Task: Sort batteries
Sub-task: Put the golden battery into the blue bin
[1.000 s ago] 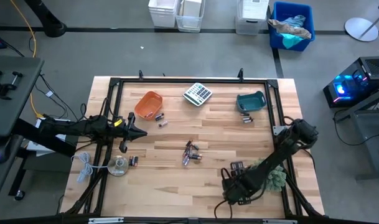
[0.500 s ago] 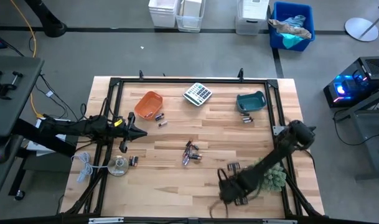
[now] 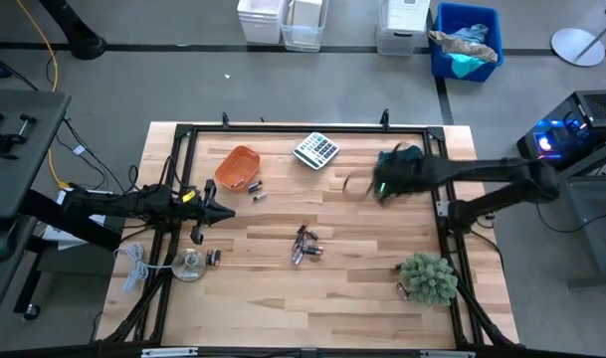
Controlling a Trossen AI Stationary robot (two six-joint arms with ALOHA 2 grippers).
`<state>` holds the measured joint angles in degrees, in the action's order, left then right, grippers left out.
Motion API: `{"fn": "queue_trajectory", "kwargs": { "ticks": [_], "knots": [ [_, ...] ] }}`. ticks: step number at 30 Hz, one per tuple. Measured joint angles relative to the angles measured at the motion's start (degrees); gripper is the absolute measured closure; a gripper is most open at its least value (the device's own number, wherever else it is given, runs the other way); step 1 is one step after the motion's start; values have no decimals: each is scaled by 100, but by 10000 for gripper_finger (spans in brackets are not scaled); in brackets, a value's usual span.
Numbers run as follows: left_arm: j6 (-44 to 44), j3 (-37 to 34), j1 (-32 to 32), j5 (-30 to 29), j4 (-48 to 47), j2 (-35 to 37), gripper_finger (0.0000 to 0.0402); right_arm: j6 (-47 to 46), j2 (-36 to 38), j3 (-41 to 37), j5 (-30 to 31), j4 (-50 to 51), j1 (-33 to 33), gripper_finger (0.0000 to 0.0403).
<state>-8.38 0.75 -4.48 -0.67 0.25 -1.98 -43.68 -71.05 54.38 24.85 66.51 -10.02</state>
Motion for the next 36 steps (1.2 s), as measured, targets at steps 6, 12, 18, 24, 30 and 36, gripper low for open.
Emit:
{"fn": "queue_trajectory", "kwargs": {
  "ticks": [6,12,18,24,30,36],
  "knots": [
    [0,-1,1,0,0,0,396,151,477,-659,125,-1095,-1894,370],
    [0,-1,1,0,0,0,396,213,241,-851,-338,-1909,-2723,370],
    [1,0,1,0,0,0,396,93,121,-849,-440,-2097,-2922,265],
    [0,0,1,0,0,0,396,222,150,-847,-1166,-2205,-2901,189],
    [0,0,1,0,0,0,396,209,420,-822,-2566,-3937,-1222,191],
    [0,0,1,0,1,0,396,363,-390,-827,-2273,-4483,1463,197]
  ]
}}
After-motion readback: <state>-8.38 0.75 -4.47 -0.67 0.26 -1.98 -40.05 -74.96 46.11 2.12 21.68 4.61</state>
